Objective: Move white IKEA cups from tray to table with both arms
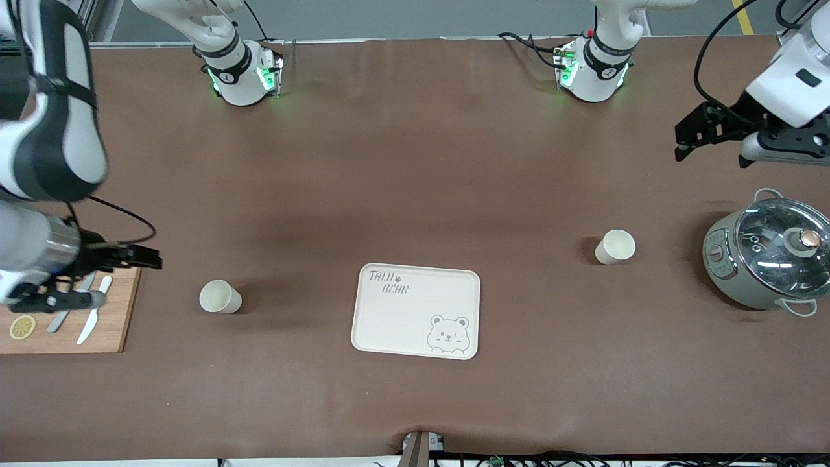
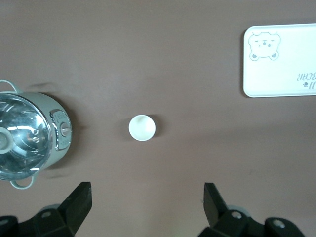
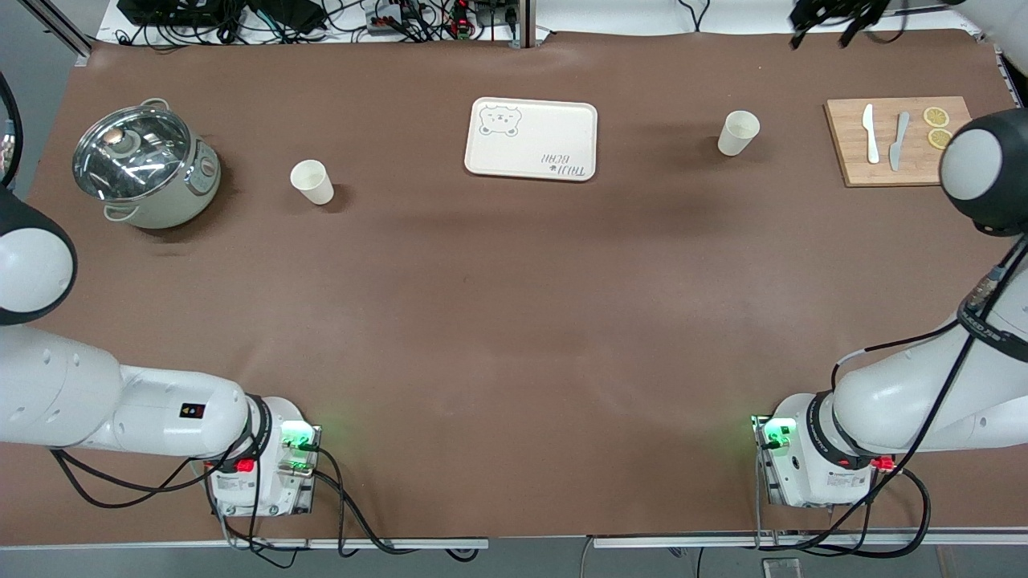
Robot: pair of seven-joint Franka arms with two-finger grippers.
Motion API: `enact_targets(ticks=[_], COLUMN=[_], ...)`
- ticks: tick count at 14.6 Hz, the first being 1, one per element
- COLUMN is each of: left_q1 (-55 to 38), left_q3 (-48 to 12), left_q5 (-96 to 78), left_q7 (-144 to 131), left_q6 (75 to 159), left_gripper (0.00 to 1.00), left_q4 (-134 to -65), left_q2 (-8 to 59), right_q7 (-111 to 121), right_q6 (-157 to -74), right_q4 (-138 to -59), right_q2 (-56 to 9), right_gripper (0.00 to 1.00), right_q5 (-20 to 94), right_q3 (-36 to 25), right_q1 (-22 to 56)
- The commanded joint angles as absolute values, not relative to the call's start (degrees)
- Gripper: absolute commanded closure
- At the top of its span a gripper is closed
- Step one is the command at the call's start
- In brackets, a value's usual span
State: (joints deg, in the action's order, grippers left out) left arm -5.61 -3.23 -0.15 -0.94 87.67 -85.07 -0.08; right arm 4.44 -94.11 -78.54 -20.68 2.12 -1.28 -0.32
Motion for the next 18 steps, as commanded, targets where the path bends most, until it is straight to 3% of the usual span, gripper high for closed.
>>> enact_targets(ticks=[1,8,18], left_q1=[-5.62,-6.42,-6.86], left_q3=[-2.72,-3.34,-3.52], left_q5=[-0.09,-0.79,0.18], left_q7=[1.83,-4.64,-0.35], left_q6=[88.94,89.3,86.92], left_gripper=[0.0,0.0,0.0], left_q4=[-85.87,-84.55,-84.9], left_q2=[-0.01,1.93,2.11], right_q7=[5.97,5.62,5.8], right_q6=[-89.84,-81.83,-81.56], right_q4=[-78.93,-79.89,-80.68], right_q2=[-15.66,-7.04,-6.24], right_gripper=[0.0,0.0,0.0], right_q5=[0.27,0.09,0.09], right_q3=[-0.53,-0.35,-0.18], right_q1=[-2.28,-5.36,-6.77])
